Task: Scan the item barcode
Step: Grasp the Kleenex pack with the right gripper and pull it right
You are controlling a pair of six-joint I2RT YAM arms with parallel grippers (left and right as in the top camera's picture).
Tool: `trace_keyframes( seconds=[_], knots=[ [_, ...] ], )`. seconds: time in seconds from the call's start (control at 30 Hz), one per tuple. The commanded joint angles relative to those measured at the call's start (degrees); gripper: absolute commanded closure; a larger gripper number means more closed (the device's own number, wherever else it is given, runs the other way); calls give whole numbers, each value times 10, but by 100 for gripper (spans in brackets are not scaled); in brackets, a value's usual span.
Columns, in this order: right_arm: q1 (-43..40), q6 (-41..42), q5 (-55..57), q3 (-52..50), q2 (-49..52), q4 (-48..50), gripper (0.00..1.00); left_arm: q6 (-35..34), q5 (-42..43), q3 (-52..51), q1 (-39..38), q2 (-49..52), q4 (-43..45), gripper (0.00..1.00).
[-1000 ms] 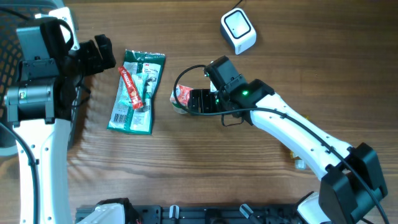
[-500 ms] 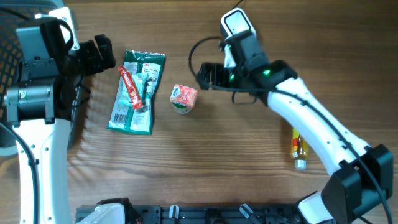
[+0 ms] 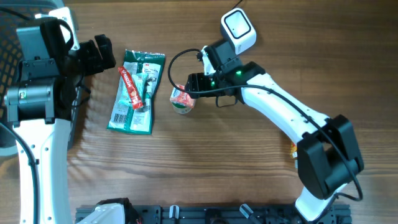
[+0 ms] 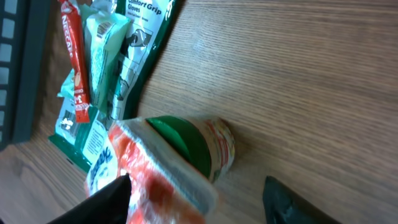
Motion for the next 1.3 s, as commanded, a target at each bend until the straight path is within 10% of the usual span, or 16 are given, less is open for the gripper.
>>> trace_keyframes(
  seconds=[0.0,0.4,0.53,1.27],
  knots=[
    [4,6,-19,6,26,11,54,5,-3,5,2,0,2,0],
    [5,6,-42,6,27,4,54,5,-3,5,2,1,1,0],
    [5,9,-77,6,27,2,96,4,-3,5,2,1,1,0],
    [-76,21,-7,-18,-36,-185,96,4,-3,5,2,1,1,0]
  ],
)
